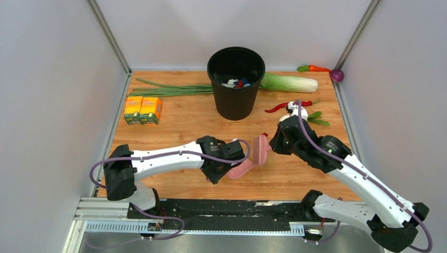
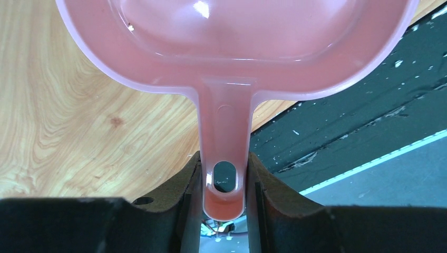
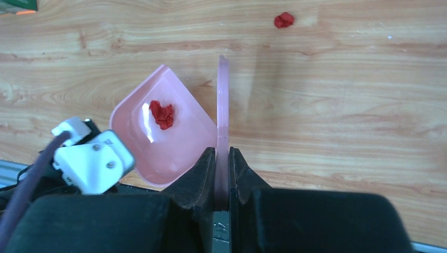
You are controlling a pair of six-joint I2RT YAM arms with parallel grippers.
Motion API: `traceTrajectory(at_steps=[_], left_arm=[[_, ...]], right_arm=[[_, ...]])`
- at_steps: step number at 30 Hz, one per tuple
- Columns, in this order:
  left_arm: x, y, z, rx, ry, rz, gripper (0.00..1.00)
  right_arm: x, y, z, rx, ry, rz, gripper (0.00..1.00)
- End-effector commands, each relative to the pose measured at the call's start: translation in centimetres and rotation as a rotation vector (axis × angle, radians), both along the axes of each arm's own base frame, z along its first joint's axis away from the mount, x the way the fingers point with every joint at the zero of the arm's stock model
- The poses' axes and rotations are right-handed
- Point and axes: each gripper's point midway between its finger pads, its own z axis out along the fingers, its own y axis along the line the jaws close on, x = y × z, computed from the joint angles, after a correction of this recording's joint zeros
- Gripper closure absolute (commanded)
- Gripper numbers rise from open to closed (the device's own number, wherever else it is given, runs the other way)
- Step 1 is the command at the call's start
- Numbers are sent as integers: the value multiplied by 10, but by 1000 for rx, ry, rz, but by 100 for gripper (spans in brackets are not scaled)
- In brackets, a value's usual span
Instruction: Sweep away the paper scraps from the table
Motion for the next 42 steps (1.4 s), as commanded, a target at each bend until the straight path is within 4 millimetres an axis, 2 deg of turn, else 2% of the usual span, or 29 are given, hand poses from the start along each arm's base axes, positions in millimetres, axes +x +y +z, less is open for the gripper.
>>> traceTrajectory(at_steps=[1,7,12,19,22,28,35,42], left_arm=[[11,-9,29,-45,-56,16,100],[18,-20,43,-50,-70,-7,100],[26,-28,54,-52,-98,-22,100],[33,-28,58,-25,-123,-35,100],[32,-26,57,-21,-122,-36,100],[37,-33,69,-46,-139,-36,100],[45,-55,84,-98,-142,-45,100],[67,-78,111,-171,-153,-26,100]], right_arm=[[-4,-19,3,39,-13,-122,100],[-13,-30,0,70,1,-174,100],[-20,-51,-2,59,5,-260,100],[-28,-84,18,113,-63,-403,100],[-31,-91,25,157,-91,-429,100],[-37,-90,14,165,-55,-430,100],[-41,-85,6,167,-16,-407,100],[-46,-81,2,185,5,-388,100]])
